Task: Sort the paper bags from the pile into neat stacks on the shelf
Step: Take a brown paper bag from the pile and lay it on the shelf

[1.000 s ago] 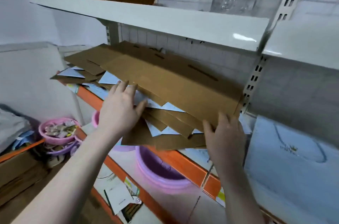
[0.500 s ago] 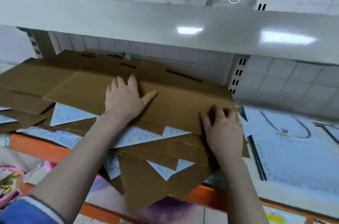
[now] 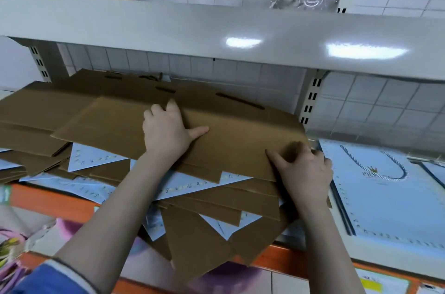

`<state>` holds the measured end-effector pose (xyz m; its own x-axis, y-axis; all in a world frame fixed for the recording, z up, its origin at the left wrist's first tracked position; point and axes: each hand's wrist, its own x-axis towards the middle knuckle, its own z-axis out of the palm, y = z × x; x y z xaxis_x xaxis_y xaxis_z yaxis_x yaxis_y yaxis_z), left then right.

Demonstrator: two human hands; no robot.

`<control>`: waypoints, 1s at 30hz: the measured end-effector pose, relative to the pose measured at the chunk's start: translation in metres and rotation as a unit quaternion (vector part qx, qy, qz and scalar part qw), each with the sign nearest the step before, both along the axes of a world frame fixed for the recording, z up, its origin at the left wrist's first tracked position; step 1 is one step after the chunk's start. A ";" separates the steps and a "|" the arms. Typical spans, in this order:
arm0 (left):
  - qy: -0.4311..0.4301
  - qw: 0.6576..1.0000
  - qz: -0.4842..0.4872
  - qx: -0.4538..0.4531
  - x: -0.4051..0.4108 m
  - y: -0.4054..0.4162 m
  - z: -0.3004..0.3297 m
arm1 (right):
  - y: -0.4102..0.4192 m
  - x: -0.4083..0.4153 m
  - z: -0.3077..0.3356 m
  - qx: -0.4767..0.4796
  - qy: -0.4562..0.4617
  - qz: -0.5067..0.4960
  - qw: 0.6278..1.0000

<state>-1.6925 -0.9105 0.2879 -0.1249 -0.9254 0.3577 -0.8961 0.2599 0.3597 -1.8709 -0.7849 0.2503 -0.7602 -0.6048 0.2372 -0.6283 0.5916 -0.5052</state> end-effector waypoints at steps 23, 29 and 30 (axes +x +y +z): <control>0.207 0.969 0.115 -0.073 0.025 0.115 0.015 | 0.061 -0.030 0.015 -0.145 -0.082 0.173 0.971; 0.133 0.975 0.165 -0.068 0.013 0.170 0.000 | 0.106 -0.032 0.011 -0.118 0.011 0.172 0.978; 0.116 0.977 0.168 -0.062 0.011 0.178 -0.003 | 0.115 -0.031 0.011 -0.106 0.023 0.169 0.980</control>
<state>-1.6812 -0.7326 0.2852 0.2756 -0.8484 0.4520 -0.8363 0.0202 0.5479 -1.9023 -0.6701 0.2613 -0.5099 -0.7541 0.4140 -0.7956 0.2303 -0.5604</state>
